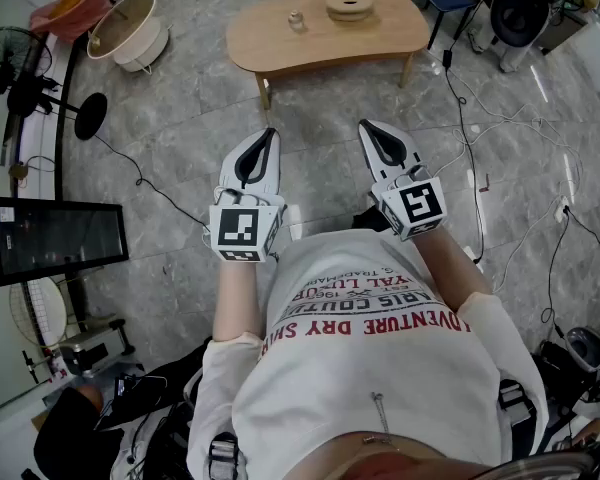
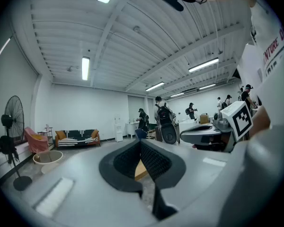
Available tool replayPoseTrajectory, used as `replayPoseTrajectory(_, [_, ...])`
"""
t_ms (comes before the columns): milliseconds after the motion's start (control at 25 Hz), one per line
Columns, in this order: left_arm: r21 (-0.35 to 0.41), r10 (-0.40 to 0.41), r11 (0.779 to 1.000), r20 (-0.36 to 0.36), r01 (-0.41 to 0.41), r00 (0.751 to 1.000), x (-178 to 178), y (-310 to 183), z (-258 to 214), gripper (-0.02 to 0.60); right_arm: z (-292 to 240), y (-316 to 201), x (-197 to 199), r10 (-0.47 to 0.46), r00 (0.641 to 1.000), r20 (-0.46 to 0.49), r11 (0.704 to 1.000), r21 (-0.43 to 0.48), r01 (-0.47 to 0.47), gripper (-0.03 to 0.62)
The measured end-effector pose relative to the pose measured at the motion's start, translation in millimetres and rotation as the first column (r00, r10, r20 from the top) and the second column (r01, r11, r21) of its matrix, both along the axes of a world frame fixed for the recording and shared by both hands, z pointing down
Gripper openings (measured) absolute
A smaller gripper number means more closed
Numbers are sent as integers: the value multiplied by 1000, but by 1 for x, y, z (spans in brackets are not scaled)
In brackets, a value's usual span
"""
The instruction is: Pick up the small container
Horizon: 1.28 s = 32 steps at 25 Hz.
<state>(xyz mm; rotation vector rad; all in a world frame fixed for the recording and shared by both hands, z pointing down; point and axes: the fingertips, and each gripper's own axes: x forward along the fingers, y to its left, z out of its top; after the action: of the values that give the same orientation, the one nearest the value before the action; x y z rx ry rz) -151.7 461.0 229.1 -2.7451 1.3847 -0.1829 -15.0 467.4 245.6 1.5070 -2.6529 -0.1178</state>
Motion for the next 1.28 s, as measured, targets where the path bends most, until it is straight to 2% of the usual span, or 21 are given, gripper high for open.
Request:
replayPoseTrajectory(400, [-13, 1, 1000, -8, -1, 1000, -1, -8, 4, 12, 4, -6, -2, 1, 1000, 6, 1000, -11, -1, -12])
replayPoseTrajectory(600, [-23, -7, 1000, -20, 7, 1000, -7, -10, 9, 12, 7, -9, -5, 2, 999, 41, 1000, -26, -1, -12])
replayPoseTrajectory(840, [-60, -36, 998, -30, 34, 999, -18, -22, 23, 12, 20, -22, -11, -6, 999, 35, 998, -61, 8, -12])
replayPoseTrajectory(1040, [-93, -74, 993, -31, 71, 997, -17, -50, 36, 12, 32, -51, -7, -40, 999, 27, 995, -95, 43, -12])
replayPoseTrajectory(1280, [-123, -131, 984, -9, 128, 991, -3, -114, 51, 12, 49, -126, 7, -93, 995, 45, 987, -127, 98, -12])
